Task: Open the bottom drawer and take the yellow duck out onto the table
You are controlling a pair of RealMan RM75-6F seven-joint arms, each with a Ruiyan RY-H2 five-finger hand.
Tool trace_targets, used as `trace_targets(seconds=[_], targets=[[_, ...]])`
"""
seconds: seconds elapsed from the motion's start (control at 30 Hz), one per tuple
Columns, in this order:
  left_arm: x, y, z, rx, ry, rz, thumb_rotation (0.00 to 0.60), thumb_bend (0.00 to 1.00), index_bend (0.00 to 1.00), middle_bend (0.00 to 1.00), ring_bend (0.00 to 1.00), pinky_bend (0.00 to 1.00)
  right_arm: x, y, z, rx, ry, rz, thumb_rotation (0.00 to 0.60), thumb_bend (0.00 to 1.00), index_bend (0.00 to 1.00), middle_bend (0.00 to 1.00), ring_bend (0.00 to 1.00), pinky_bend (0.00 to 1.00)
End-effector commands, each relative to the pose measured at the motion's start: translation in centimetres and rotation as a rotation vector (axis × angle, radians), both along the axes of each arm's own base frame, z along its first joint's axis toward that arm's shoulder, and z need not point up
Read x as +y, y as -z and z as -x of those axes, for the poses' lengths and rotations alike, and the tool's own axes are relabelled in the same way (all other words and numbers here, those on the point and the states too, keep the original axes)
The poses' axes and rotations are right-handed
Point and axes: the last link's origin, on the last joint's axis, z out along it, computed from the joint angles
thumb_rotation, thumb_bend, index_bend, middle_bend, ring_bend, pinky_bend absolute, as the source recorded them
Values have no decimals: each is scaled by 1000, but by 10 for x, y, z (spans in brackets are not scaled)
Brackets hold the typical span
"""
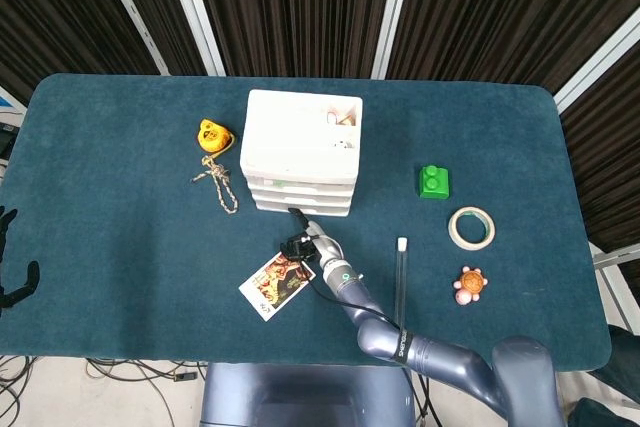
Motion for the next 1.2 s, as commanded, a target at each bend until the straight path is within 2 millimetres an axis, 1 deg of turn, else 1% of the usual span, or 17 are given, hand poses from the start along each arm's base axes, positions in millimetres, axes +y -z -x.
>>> trace_targets(seconds=[0.03, 0.3, 0.5, 0.63, 0.97, 1.2], targets=[[0, 0, 0, -1, -5, 0, 600, 459, 0, 0, 0, 0, -1, 2, -1, 4, -3, -4, 600, 541, 0, 782, 927, 959], [1, 0, 0, -4, -11, -4, 600, 460, 0, 0, 0, 0, 1, 3, -2, 8, -18, -9, 600, 566, 10, 790, 927, 959], [0, 0, 1, -3, -12, -2, 600, 460, 0, 0, 0, 0, 2, 2, -2, 13, -35, -14, 600, 568, 108, 794, 927, 959], [1, 0, 1, -2, -15, 0, 600, 460, 0, 0, 0, 0, 6, 2, -1, 17, -47, -23, 600, 572, 146, 798, 927, 959], [1, 0, 0, -1, -18, 3, 600, 460, 0, 0, 0, 0, 18, 3, 0, 36, -91, -55, 600, 576, 152, 806, 927, 959], [0, 0, 1, 1, -24, 7, 600, 461, 0, 0, 0, 0, 28, -3, 2, 53, -129, -63, 600, 579, 152, 806, 927, 959]])
